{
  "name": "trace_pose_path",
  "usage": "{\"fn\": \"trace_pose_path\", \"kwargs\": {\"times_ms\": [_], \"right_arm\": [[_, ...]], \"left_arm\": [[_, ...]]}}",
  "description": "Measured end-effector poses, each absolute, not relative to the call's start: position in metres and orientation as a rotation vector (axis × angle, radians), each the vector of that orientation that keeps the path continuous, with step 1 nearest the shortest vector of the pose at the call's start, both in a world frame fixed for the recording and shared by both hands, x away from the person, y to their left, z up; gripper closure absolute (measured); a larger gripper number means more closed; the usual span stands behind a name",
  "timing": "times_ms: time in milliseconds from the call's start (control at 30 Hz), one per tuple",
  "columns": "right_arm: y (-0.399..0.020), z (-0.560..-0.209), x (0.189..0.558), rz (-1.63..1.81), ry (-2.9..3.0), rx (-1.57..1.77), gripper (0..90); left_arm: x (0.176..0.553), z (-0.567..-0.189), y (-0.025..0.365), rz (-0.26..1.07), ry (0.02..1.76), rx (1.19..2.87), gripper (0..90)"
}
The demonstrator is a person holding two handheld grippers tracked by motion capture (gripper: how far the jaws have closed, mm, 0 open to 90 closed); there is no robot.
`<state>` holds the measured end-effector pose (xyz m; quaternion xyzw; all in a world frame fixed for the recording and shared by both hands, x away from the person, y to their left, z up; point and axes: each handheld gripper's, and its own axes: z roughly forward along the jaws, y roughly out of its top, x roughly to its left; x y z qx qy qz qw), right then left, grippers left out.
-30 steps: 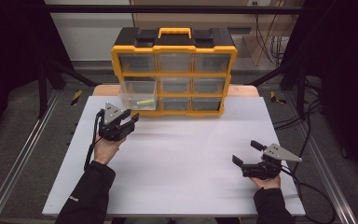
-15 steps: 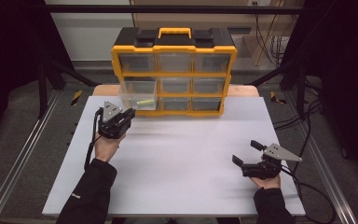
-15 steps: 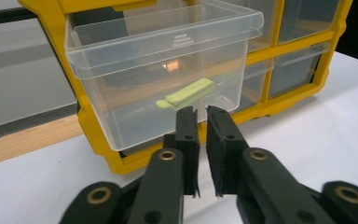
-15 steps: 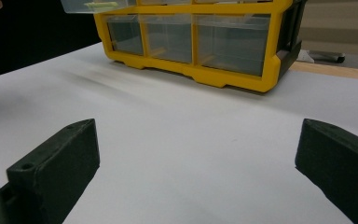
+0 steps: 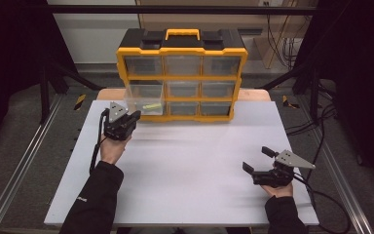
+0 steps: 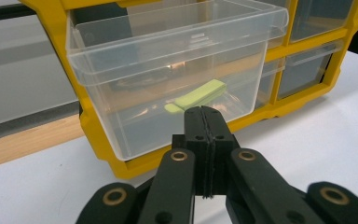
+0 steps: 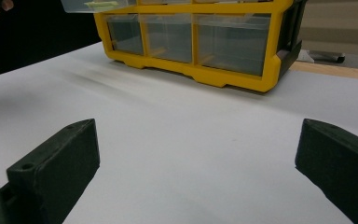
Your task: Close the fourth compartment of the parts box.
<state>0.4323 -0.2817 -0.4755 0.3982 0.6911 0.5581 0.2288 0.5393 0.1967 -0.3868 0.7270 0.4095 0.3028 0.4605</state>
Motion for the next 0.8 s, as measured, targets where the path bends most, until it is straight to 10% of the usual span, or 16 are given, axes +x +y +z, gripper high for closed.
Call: {"fn": "trace_pose_path", "kwargs": {"times_ms": [800], "right_arm": [[-0.283,-0.475,0.432,1.537,1.9,1.096,0.3]], "left_arm": [[0.558,-0.379,0.189,0.754,1.014,1.785,89.8]]}}
